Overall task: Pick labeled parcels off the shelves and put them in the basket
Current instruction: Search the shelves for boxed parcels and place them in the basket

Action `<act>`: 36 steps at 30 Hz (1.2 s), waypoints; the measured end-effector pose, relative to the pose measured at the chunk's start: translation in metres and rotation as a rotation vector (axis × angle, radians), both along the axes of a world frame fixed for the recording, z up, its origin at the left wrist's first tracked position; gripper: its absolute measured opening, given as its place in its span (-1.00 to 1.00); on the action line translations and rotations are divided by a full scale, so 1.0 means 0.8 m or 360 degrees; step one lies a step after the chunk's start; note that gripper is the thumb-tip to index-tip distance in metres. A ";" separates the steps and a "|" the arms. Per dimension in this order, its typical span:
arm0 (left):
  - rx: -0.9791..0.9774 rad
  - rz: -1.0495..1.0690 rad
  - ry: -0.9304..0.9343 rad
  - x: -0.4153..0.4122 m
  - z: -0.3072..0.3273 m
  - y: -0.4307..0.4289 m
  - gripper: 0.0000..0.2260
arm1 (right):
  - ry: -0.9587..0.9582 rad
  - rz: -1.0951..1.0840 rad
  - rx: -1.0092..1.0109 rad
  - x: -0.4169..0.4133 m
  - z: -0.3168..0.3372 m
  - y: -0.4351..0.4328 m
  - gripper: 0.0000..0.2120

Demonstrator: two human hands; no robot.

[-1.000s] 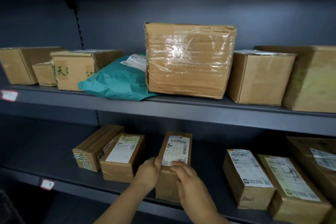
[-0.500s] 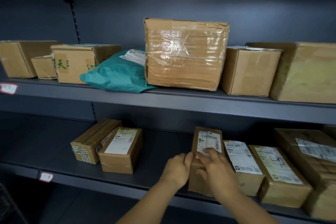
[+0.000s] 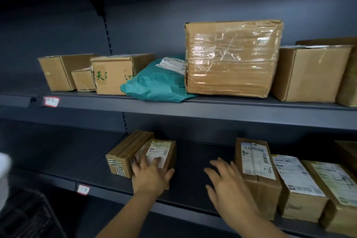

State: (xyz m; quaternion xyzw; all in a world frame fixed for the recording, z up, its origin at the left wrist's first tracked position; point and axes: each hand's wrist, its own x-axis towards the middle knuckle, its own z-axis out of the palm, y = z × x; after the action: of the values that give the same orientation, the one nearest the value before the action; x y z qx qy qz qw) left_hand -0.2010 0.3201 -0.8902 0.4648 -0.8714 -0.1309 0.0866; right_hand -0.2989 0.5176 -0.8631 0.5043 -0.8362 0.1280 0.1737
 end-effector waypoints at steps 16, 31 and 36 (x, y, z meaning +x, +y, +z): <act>0.0301 -0.0740 0.0178 0.009 0.000 0.037 0.09 | -0.0561 0.0197 0.0346 0.029 -0.009 -0.039 -0.44; 0.0148 0.0068 0.0258 0.081 -0.016 -0.148 -0.29 | -0.0430 0.0060 0.0386 0.045 -0.019 -0.115 -0.31; 0.0305 0.0164 0.0603 0.071 -0.023 -0.166 -0.32 | -0.0416 0.0099 0.0319 0.034 -0.024 -0.098 -0.24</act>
State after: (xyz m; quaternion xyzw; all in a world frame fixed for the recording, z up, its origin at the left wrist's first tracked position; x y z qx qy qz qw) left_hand -0.1440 0.1874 -0.9083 0.4818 -0.7982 -0.2936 0.2109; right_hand -0.2714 0.4394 -0.8823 0.5239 -0.8441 0.1137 0.0083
